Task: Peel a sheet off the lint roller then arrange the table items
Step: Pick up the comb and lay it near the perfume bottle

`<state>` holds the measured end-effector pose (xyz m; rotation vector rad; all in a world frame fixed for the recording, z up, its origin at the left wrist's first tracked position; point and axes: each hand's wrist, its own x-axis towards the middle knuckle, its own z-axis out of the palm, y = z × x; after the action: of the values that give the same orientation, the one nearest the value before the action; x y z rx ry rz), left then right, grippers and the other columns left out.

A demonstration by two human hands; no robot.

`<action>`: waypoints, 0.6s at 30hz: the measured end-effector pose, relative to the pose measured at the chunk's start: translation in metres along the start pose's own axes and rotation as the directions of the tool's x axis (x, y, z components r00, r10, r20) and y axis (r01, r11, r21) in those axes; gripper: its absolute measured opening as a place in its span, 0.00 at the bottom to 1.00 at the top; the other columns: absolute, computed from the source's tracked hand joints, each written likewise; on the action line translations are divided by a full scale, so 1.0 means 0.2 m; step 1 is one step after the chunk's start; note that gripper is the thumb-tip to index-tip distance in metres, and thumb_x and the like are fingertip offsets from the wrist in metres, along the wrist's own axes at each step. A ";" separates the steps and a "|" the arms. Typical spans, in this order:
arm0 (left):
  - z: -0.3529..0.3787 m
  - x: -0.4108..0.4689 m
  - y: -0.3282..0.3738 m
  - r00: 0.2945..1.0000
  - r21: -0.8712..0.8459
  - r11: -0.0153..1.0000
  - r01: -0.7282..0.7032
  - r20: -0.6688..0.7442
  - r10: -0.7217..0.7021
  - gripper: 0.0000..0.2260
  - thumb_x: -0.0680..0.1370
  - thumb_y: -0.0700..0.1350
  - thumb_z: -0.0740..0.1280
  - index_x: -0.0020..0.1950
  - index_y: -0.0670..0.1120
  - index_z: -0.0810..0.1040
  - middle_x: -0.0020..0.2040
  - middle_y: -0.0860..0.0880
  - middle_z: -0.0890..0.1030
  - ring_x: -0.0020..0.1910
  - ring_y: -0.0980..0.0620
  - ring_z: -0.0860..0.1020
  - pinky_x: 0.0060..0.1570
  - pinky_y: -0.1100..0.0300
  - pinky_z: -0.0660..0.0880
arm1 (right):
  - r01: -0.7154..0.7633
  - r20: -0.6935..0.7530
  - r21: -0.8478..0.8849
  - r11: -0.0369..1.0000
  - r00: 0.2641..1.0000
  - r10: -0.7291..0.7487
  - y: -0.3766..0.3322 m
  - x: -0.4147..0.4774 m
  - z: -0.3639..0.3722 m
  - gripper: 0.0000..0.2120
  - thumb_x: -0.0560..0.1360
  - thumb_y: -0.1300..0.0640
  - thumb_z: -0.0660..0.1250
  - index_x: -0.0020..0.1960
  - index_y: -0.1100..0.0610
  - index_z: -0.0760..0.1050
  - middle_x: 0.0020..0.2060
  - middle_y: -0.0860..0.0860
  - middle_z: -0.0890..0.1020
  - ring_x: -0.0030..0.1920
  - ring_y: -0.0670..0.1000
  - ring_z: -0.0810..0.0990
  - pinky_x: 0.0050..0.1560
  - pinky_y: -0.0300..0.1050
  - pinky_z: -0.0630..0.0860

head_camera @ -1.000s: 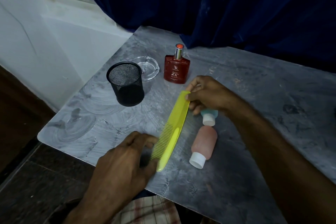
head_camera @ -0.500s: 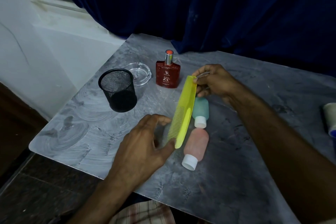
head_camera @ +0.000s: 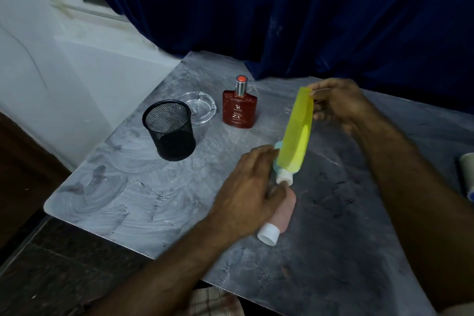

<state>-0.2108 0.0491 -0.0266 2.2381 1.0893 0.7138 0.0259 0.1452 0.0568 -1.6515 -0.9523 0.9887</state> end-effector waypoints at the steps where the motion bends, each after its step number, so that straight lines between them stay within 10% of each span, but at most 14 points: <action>1: 0.04 0.03 0.02 0.999 0.041 0.999 -0.018 0.047 0.016 0.31 0.83 0.55 0.63 0.82 0.42 0.64 0.81 0.44 0.66 0.79 0.46 0.65 0.79 0.52 0.65 | 0.013 -0.017 0.016 1.000 1.000 -0.012 -0.01 0.00 -0.03 0.06 0.81 0.67 0.63 0.52 0.60 0.78 0.34 0.55 0.81 0.26 0.46 0.79 0.23 0.38 0.78; 13: 0.38 0.08 0.29 0.959 0.297 0.936 -0.188 0.259 0.110 0.34 0.85 0.59 0.58 0.85 0.39 0.58 0.88 0.40 0.45 0.87 0.45 0.42 0.84 0.53 0.42 | 0.021 0.028 0.096 0.995 0.999 -0.024 0.05 0.01 0.01 0.07 0.81 0.69 0.63 0.58 0.63 0.76 0.36 0.57 0.80 0.24 0.44 0.79 0.25 0.38 0.79; 18: 0.24 -0.09 0.33 0.949 0.219 0.924 -0.314 0.065 0.307 0.22 0.80 0.53 0.72 0.66 0.38 0.83 0.76 0.37 0.76 0.77 0.41 0.73 0.74 0.52 0.72 | -0.014 0.121 -0.055 0.998 0.992 0.020 0.13 0.01 0.16 0.08 0.80 0.69 0.65 0.59 0.66 0.76 0.34 0.59 0.79 0.24 0.47 0.78 0.24 0.39 0.79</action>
<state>-0.1539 -0.0114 -0.0213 2.6478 0.8438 0.7087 0.0014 0.1521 0.0248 -1.6611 -1.0556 1.0941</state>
